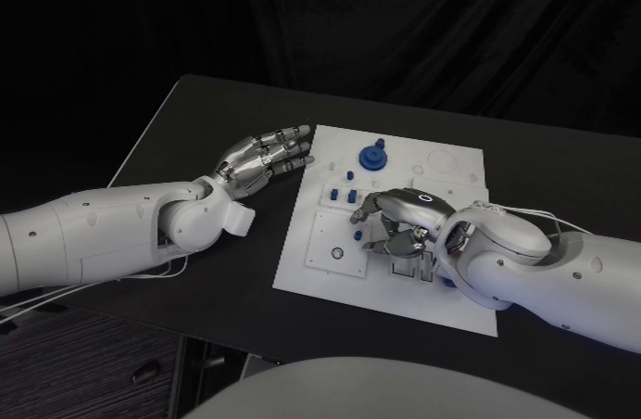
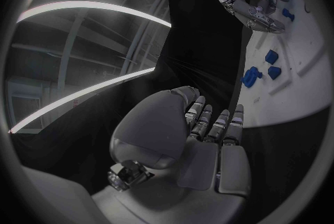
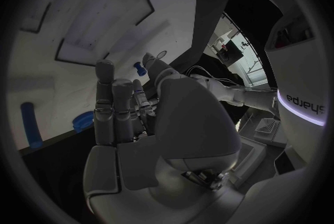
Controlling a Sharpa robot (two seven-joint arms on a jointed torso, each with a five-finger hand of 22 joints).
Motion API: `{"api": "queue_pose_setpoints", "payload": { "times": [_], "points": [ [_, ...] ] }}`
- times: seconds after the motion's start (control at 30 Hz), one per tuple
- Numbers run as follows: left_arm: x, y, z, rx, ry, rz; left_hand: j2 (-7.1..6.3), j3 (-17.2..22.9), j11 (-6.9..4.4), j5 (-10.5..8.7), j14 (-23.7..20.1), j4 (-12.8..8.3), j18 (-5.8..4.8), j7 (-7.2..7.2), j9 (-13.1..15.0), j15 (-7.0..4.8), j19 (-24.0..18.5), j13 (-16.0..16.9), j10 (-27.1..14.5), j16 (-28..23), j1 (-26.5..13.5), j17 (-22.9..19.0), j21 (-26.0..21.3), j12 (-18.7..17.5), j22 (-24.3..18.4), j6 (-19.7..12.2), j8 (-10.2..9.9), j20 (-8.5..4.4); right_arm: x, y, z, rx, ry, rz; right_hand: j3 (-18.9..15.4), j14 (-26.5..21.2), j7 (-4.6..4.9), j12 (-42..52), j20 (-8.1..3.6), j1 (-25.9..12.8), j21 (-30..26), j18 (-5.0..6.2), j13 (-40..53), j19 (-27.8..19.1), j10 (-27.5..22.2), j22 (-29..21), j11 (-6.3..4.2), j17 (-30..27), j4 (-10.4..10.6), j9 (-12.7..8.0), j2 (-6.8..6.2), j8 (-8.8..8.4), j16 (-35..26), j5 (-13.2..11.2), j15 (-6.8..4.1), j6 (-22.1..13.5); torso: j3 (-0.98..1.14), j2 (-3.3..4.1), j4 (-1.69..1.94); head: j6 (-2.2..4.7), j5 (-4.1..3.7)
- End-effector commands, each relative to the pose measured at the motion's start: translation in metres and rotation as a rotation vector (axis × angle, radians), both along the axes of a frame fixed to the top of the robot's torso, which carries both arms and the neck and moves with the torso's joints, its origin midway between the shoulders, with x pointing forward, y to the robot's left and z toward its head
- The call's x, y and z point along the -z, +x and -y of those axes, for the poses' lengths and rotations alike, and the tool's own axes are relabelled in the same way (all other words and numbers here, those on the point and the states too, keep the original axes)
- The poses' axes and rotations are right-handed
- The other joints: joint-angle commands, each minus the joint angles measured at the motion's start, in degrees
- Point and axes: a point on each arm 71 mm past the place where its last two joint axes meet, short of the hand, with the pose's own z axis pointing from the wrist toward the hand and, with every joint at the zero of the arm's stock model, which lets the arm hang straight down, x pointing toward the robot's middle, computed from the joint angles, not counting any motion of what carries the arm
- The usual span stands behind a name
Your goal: Assemble the parts on the task board
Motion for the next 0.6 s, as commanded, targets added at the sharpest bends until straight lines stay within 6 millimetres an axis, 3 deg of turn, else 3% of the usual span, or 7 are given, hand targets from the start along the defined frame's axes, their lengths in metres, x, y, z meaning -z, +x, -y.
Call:
{"api": "queue_pose_setpoints", "payload": {
  "times": [0.03,0.13,0.33,0.4,0.6],
  "points": [
    [-0.001,-0.001,0.001,0.000,-0.015,0.007,-0.49,0.18,0.43,-0.06,0.20,0.16,-0.77,-0.09,0.10,0.05,0.45,0.08,0.17,0.38,0.04,0.09,0.24,0.31,-0.01,0.54,0.30,0.20,-0.007,0.002,0.008,0.018,0.011,0.037,-0.47,-0.61,0.11,0.42,-0.23,1.28,-0.13,1.67,-0.40,-0.11,-1.16,1.71,0.04,-0.51,-0.06,-0.26,0.05,0.52,0.02,1.19,-0.10,0.46,0.02,0.02,0.06,-0.01,-0.44],
    [-0.001,-0.002,0.000,-0.002,-0.014,0.008,-0.60,0.40,0.45,0.21,0.20,0.07,-0.84,-0.08,0.11,0.05,0.50,0.09,0.20,0.42,0.16,0.09,0.25,0.34,-0.03,0.59,0.31,0.19,-0.020,0.004,0.016,0.032,0.029,0.070,-0.34,-0.76,0.38,1.31,-0.32,2.71,0.36,1.68,-0.87,0.05,-1.51,1.90,-0.05,-1.07,-0.72,-0.74,0.21,0.68,0.32,4.24,-0.22,0.77,0.04,0.03,0.01,-0.01,-0.64],
    [-0.002,-0.003,0.001,-0.004,-0.016,0.009,-0.71,0.62,0.47,0.46,0.22,-0.04,-0.91,-0.05,0.12,0.07,0.52,0.09,0.22,0.47,0.29,0.10,0.25,0.37,-0.06,0.64,0.32,0.19,-0.049,0.015,0.041,0.096,0.015,0.124,0.74,-0.29,1.04,2.05,-0.50,4.19,2.15,1.46,-1.73,0.71,-1.43,2.34,-0.10,-1.04,-1.68,-1.20,0.95,1.27,1.10,6.57,-0.39,2.06,-0.05,-0.02,0.09,-0.01,-1.35],
    [-0.002,-0.004,0.001,-0.004,-0.016,0.009,-0.75,0.71,0.48,0.54,0.25,-0.09,-0.94,-0.04,0.13,0.07,0.55,0.09,0.24,0.50,0.34,0.11,0.26,0.39,-0.05,0.68,0.33,0.19,-0.054,0.018,0.050,0.121,-0.001,0.130,2.03,-0.02,0.98,2.10,-0.58,4.85,3.16,1.33,-2.31,1.01,-1.36,2.54,-0.09,-0.99,-2.17,-1.54,1.14,1.32,1.46,4.62,-0.44,2.37,-0.05,0.05,0.08,-0.01,-1.67],
    [-0.003,-0.005,0.002,-0.001,-0.019,0.009,-0.83,0.85,0.51,0.71,0.30,-0.17,-0.98,-0.01,0.14,0.08,0.59,0.11,0.30,0.55,0.42,0.12,0.27,0.47,-0.05,0.76,0.35,0.19,-0.058,0.030,0.081,0.213,-0.052,0.154,2.37,0.15,0.38,1.88,-0.48,2.92,3.75,1.25,-3.43,1.05,-1.82,2.52,-0.11,-1.35,-0.98,-2.05,0.28,1.46,1.88,2.63,-0.40,3.05,-0.04,0.10,0.00,-0.01,-1.91]
  ]
}}
